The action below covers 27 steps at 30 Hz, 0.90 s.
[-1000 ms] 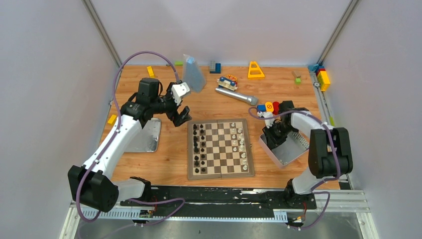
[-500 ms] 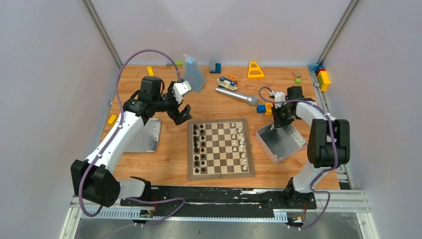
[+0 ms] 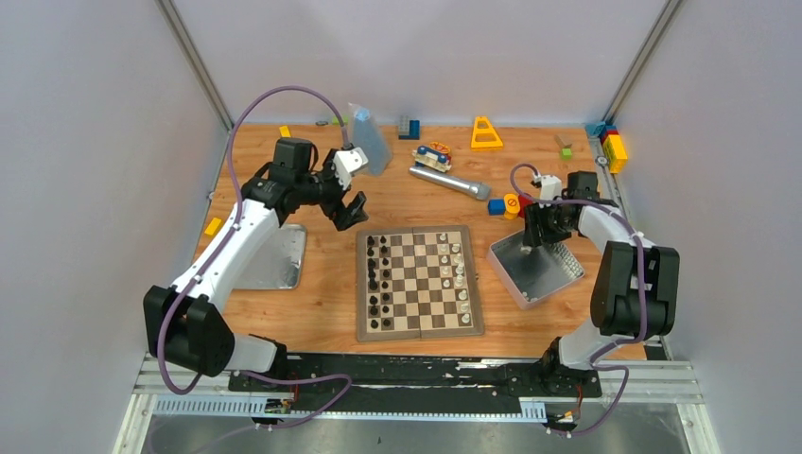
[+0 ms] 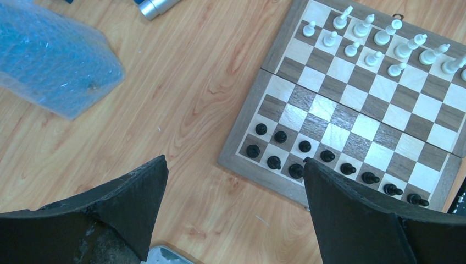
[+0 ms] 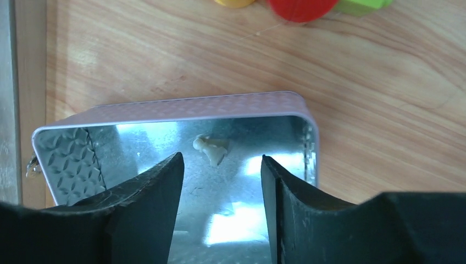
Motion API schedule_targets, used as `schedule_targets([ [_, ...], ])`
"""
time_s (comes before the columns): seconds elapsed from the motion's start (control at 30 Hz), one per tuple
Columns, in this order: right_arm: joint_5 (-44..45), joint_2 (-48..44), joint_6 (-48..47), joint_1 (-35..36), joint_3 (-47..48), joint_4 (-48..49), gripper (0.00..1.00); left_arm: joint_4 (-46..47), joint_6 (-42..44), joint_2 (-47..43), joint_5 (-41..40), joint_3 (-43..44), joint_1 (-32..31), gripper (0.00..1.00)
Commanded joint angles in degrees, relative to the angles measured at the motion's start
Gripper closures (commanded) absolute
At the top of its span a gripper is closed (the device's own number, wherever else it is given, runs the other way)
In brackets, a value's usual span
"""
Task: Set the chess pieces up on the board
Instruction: Adjust the storage box at the center of the board, then pick up the chess piece from the storage box.
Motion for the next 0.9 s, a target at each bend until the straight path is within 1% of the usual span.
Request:
schedule_targets([
  [0.0,-4.89,-1.30,-1.22,0.19,-3.43,6.09,0.45,1.53,0.53,0.54,1.55,2.01,0.38,0.00],
  [0.13,-6.37,0.25,-3.65,0.19,-4.84,6.40,0.45,2.04,0.38,-0.05,1.55,1.44,0.38,0.00],
  [0.3,-8.07,-1.18,-7.69,0.19,-8.14,6.06,0.47,2.14,0.51,-1.47,1.23,0.56,0.41,0.00],
  [0.4,-9.35,-2.63,-9.67,0.25,-9.93,5.45,0.52,2.19,0.95,-2.26,1.08,-0.13,0.39,0.00],
  [0.53,-9.50,-3.66,-10.44,0.43,-11.43,5.28,0.61,2.28,1.09,-2.75,1.00,-0.57,0.38,0.00],
  [0.6,-8.94,-4.35,-10.47,0.69,-11.92,5.49,0.63,2.36,1.10,-2.88,1.03,-0.65,0.45,0.00],
  [0.87,-7.24,-7.86,-10.20,1.10,-12.42,3.96,0.63,2.71,0.81,-3.30,1.08,-0.83,0.38,0.00],
])
